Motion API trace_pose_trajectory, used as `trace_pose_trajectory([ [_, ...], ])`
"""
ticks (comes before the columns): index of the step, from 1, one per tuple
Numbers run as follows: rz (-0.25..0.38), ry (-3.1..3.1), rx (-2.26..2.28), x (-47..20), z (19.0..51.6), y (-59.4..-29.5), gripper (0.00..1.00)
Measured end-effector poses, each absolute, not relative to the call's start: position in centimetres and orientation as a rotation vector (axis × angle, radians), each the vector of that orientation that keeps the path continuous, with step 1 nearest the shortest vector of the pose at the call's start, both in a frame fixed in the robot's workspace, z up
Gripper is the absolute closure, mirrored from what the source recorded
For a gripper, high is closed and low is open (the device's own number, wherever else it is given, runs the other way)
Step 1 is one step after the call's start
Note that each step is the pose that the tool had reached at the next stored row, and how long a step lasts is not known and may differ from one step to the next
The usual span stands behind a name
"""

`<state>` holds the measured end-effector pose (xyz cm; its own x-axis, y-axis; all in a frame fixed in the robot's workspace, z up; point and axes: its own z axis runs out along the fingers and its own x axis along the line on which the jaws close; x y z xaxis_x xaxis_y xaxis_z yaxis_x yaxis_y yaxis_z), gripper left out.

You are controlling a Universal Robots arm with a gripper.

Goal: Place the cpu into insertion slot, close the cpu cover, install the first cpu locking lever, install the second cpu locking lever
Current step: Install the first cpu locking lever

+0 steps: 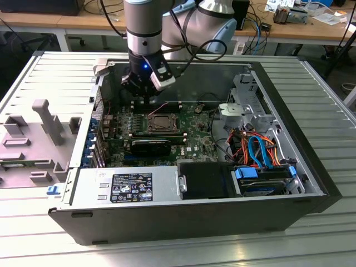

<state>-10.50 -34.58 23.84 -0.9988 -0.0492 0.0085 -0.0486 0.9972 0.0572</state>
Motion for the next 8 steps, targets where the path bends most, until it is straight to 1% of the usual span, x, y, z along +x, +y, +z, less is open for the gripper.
trace_pose_trajectory([
  [8, -0.089, -3.13, 0.077, -10.5, 23.57, -34.58, 0.89],
])
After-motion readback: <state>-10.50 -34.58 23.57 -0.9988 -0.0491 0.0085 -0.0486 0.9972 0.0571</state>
